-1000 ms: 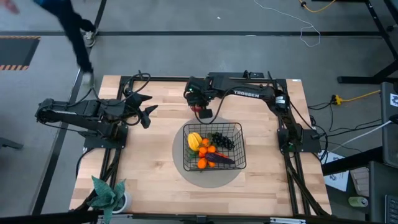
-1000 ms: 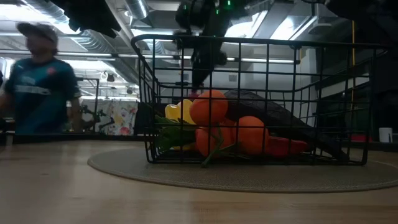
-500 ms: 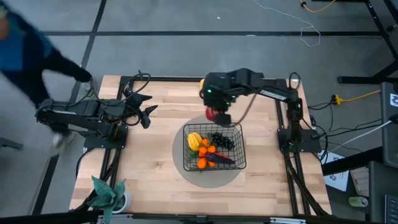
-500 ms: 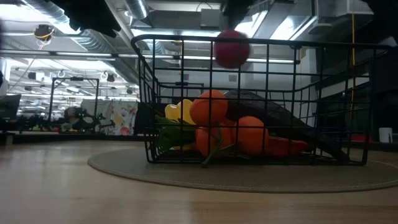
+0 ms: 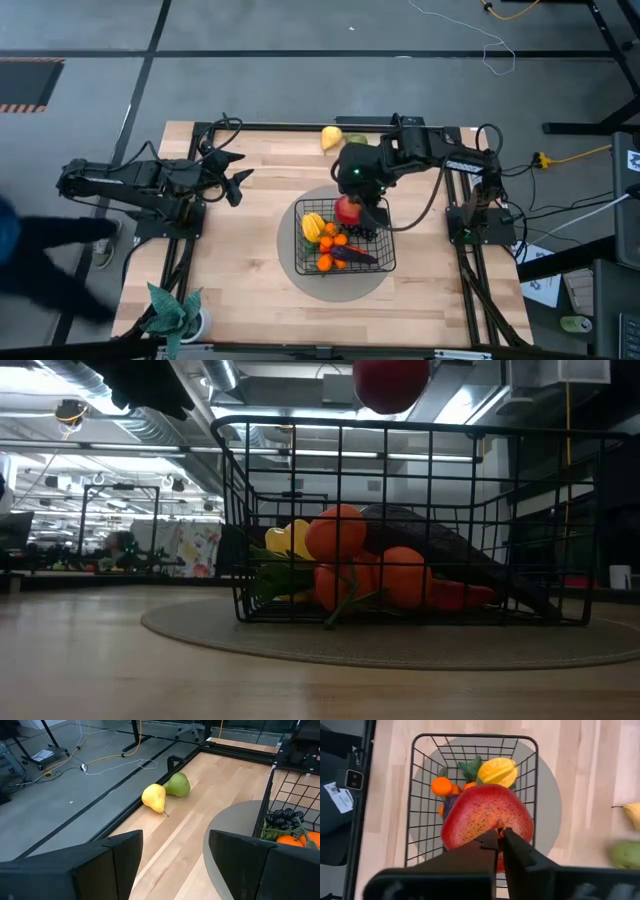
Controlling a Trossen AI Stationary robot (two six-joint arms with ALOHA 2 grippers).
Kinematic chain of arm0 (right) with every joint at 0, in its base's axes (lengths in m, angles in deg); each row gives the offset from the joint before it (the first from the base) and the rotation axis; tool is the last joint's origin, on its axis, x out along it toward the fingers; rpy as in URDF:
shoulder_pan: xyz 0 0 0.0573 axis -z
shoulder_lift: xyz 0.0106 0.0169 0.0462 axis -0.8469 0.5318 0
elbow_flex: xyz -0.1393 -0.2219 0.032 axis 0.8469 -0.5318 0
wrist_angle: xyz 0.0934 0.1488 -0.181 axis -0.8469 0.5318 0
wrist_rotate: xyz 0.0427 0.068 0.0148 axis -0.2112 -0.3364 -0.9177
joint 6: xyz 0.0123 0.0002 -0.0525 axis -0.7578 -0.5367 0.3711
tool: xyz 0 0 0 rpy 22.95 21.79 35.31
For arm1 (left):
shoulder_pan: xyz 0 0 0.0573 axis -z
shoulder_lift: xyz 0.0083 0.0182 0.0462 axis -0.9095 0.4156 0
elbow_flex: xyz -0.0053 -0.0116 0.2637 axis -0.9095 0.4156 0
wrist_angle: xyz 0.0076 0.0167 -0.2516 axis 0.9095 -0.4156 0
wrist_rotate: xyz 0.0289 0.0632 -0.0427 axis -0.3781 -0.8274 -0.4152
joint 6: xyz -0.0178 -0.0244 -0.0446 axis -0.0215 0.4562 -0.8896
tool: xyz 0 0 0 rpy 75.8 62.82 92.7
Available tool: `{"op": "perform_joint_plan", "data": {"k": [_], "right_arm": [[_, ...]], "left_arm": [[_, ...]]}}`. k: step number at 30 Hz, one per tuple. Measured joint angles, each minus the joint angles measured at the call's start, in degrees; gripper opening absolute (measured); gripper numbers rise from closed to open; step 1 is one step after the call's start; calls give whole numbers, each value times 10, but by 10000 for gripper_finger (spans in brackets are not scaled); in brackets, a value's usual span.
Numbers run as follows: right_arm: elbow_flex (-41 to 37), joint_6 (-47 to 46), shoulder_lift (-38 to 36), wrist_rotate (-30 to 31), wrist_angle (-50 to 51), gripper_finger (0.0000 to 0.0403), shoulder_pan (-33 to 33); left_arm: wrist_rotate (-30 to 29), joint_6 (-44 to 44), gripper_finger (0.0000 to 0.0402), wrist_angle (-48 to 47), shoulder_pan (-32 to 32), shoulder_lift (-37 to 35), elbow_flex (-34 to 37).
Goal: Build produce basket
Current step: Put the pomegranate into the wire basket, then put the green pear into the wire basket
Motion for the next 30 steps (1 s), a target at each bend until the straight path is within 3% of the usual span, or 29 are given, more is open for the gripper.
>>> {"op": "perform_joint_plan", "data": {"k": [9,14,17,20,24,27,30], "right_arm": [[0,-16,0,-4,-1,89,0],[0,-17,0,-66,-1,129,0],[0,5,0,-69,-1,138,0],[0,46,0,-10,-1,137,0],[0,92,0,118,-1,134,20],[0,96,0,208,-1,134,56],[0,91,0,250,-1,133,111]], "left_arm": [[0,0,218,0,0,0,0],[0,0,218,0,0,0,0],[0,0,218,0,0,0,0],[0,0,218,0,0,0,0],[0,0,218,0,0,0,0],[0,0,218,-1,0,0,0],[0,0,218,-1,0,0,0]]}}
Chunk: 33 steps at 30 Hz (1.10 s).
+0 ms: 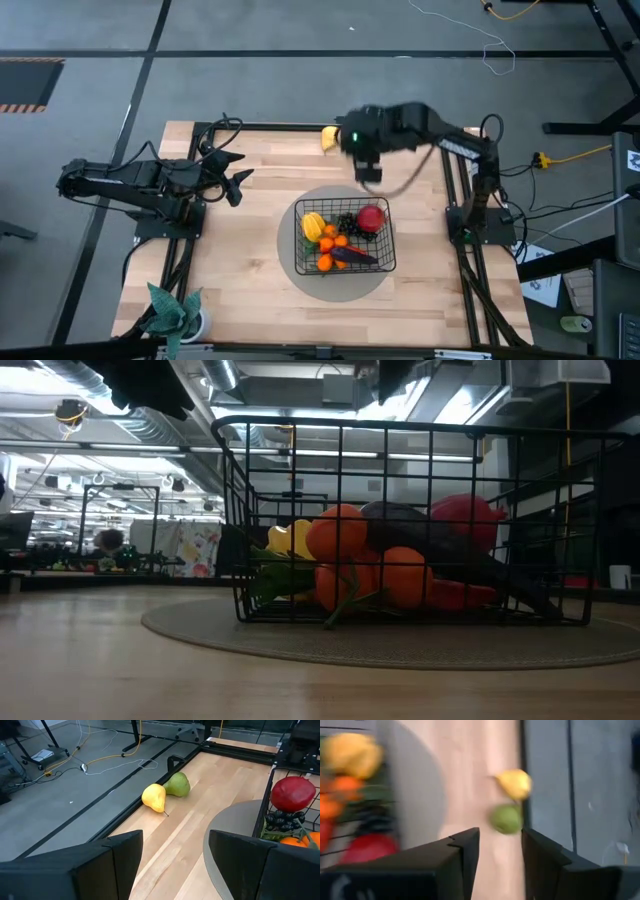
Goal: Build produce basket
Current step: Put the green pear into the wire basket
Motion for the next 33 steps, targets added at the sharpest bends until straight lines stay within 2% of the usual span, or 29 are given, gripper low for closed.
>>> {"op": "perform_joint_plan", "data": {"k": [3,8,12,16,19,22,25,30,33], "right_arm": [[0,14,0,-14,0,133,68],[0,29,15,-103,-10,133,187],[0,48,39,-184,-55,133,268],[0,55,77,-231,-134,133,323],[0,42,113,-278,-166,133,347],[0,39,157,-323,-145,133,355],[-1,23,194,-321,-111,133,355],[-1,-3,240,-319,-128,133,352],[-1,-18,265,-290,-128,133,345]], "left_arm": [[0,0,218,0,0,0,0],[0,1,218,0,0,0,0],[0,1,218,0,0,0,0],[0,1,218,0,0,0,0],[0,1,218,0,0,0,0],[0,1,218,0,0,0,0],[0,1,218,0,0,0,0],[0,1,218,0,0,0,0],[0,1,218,0,0,0,0]]}}
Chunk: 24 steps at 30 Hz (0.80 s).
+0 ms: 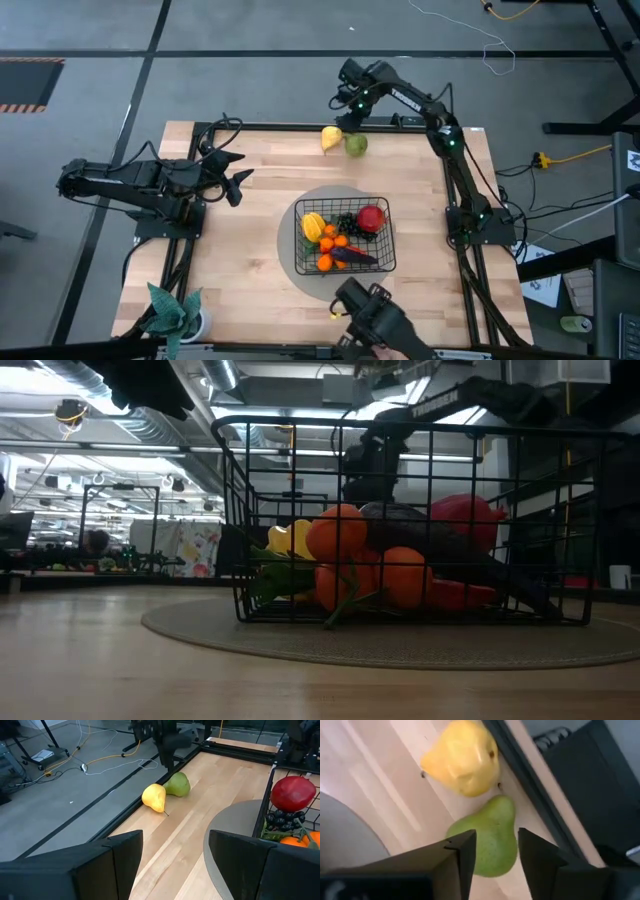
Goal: Build produce basket
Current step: Put the green pear into the wire basket
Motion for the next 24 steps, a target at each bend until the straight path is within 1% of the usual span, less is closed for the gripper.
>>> {"op": "perform_joint_plan", "data": {"k": [4,8,10,15,18,21,24], "right_arm": [[0,-4,23,48,10,133,-7],[0,-4,31,52,35,133,-15],[-12,0,30,51,44,133,-21],[-73,17,13,39,56,134,-24],[-120,5,-1,35,41,134,-23],[-170,-2,-25,41,51,134,-26],[-225,-16,-46,55,12,133,-31]], "left_arm": [[0,0,218,-2,0,0,0],[0,0,218,-4,0,0,0],[0,0,218,-5,0,0,0],[4,-4,218,-11,0,0,0],[7,-20,218,-26,0,0,0],[7,-34,218,-39,0,0,0],[7,-35,218,-39,0,0,0]]}}
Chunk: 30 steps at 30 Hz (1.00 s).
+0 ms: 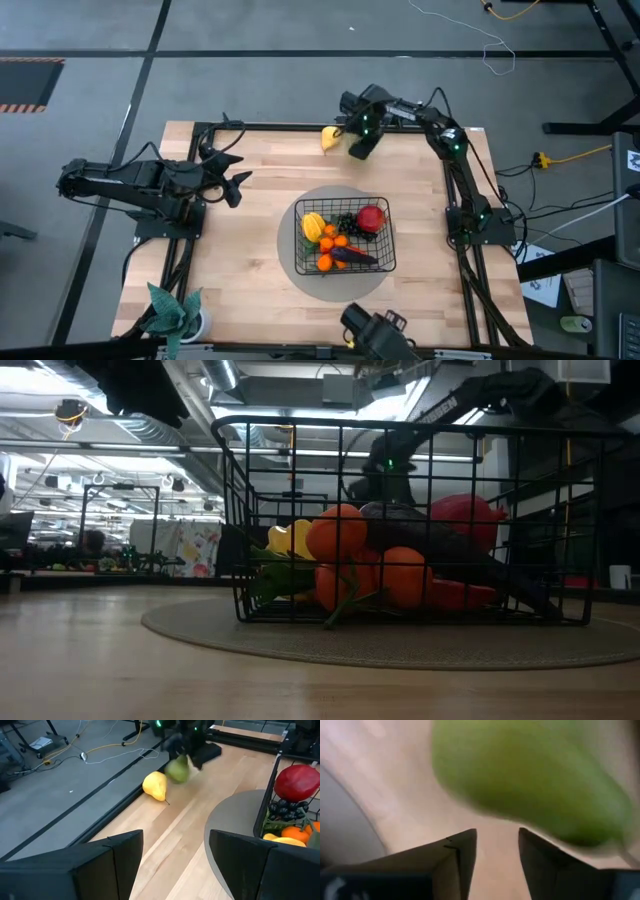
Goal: Build produce basket
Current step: Put the green pear into the wire basket
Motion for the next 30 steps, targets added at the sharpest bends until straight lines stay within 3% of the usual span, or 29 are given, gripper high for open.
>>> {"op": "perform_joint_plan", "data": {"k": [7,10,13,20,26,30], "right_arm": [[-185,-49,-136,-1,-39,133,-25],[-267,-77,-167,17,-72,133,-41],[-314,-90,-257,48,-101,133,-54],[-353,-79,-349,89,-236,133,-68],[-355,-53,-347,87,-359,133,-68],[-360,-46,-313,86,-390,133,-68]], "left_arm": [[0,-14,218,-2,0,0,0],[0,-14,218,-2,0,0,0],[0,-14,218,-2,0,0,0],[0,-15,218,6,0,0,0],[0,-15,218,10,0,0,0],[0,-12,218,10,0,0,0]]}}
